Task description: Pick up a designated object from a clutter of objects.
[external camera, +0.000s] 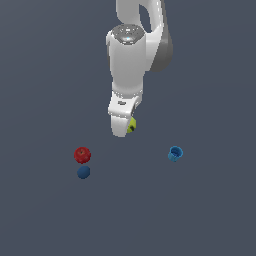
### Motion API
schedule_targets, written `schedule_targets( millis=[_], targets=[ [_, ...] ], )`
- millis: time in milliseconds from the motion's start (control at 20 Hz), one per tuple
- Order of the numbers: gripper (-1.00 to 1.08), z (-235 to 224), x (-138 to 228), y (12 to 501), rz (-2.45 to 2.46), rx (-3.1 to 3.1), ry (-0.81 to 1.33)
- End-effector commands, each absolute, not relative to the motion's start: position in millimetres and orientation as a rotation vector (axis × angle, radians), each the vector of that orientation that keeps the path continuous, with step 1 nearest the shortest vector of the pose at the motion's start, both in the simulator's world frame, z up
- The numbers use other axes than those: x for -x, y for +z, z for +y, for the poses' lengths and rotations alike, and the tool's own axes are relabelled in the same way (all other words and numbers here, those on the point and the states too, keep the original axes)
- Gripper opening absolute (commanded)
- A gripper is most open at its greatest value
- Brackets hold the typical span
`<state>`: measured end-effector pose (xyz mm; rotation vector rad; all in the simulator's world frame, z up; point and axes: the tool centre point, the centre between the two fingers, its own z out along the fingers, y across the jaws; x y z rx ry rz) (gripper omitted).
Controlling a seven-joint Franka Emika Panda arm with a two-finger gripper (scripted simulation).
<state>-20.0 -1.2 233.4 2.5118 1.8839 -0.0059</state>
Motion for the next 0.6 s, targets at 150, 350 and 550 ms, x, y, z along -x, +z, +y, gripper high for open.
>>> schedule_targets(
  millis=[150, 350, 550],
  targets=[
    [-1.00, -3.5, 46.2, 274.0, 1.885, -2.512, 0.000],
    [-1.00, -5.4, 65.9, 304.6, 1.887, -2.513, 0.002],
    [-1.00, -7.7, 85.9, 336.3, 1.888, -2.513, 0.004]
  ],
)
